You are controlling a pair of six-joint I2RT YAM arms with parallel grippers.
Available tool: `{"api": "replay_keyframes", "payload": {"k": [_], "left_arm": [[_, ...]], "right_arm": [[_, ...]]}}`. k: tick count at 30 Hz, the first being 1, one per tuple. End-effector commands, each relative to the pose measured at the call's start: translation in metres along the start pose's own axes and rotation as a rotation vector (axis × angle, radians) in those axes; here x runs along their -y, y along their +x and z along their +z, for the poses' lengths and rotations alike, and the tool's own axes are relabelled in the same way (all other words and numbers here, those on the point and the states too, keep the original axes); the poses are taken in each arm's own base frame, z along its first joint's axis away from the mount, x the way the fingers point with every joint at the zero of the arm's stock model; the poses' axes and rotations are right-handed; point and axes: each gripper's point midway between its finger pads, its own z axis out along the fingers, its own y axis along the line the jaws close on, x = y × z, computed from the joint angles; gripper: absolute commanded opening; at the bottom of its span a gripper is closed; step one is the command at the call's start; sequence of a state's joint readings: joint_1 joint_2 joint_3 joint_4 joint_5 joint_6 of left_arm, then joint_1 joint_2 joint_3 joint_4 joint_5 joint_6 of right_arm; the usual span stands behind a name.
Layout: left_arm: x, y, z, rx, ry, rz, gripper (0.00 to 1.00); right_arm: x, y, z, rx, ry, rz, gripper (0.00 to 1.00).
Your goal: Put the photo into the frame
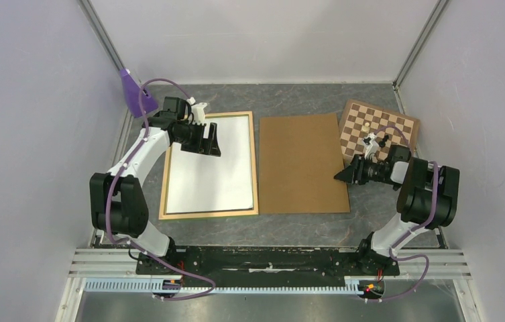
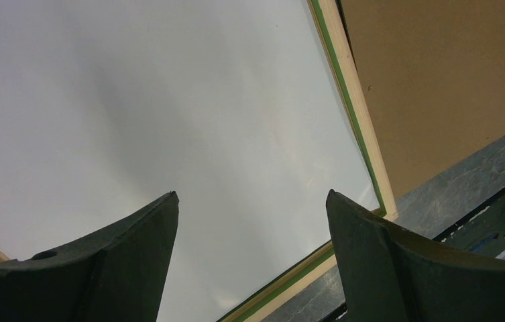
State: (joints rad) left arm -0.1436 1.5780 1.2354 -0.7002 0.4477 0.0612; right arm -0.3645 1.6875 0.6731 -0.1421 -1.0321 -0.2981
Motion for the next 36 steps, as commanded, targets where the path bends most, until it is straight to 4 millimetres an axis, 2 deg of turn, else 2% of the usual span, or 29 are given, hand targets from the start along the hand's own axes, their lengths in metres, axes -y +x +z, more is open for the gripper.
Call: {"api": "replay_keyframes", "payload": {"k": [1, 5, 10, 17, 22, 29, 36], "left_arm": [[0.002, -0.008, 0.002, 0.027, 0.009, 0.009, 0.87], [0.003, -0.013, 0.002, 0.034, 0.007, 0.014, 0.87], [0.006, -0.020, 0.004, 0.040, 0.006, 0.025, 0.87], [0.016, -0.032, 0.007, 0.050, 0.013, 0.020, 0.87], [0.036, -0.045, 0.010, 0.069, 0.038, 0.001, 0.87], [0.068, -0.064, 0.017, 0.096, 0.099, -0.095, 0.84], [0.099, -0.084, 0.018, 0.111, 0.157, -0.171, 0.84]], "right_arm": [[0.009, 0.006, -0.006, -0.019, 0.033, 0.017, 0.36], [0.002, -0.002, -0.010, -0.009, 0.009, 0.007, 0.26], [-0.006, -0.024, -0.018, 0.027, 0.006, -0.043, 0.17], [-0.024, -0.072, -0.036, 0.092, 0.025, -0.107, 0.08], [-0.041, -0.102, -0.047, 0.135, 0.074, -0.169, 0.05], [-0.086, -0.141, -0.049, 0.186, 0.171, -0.304, 0.00], [-0.146, -0.184, -0.050, 0.247, 0.267, -0.488, 0.00]]}}
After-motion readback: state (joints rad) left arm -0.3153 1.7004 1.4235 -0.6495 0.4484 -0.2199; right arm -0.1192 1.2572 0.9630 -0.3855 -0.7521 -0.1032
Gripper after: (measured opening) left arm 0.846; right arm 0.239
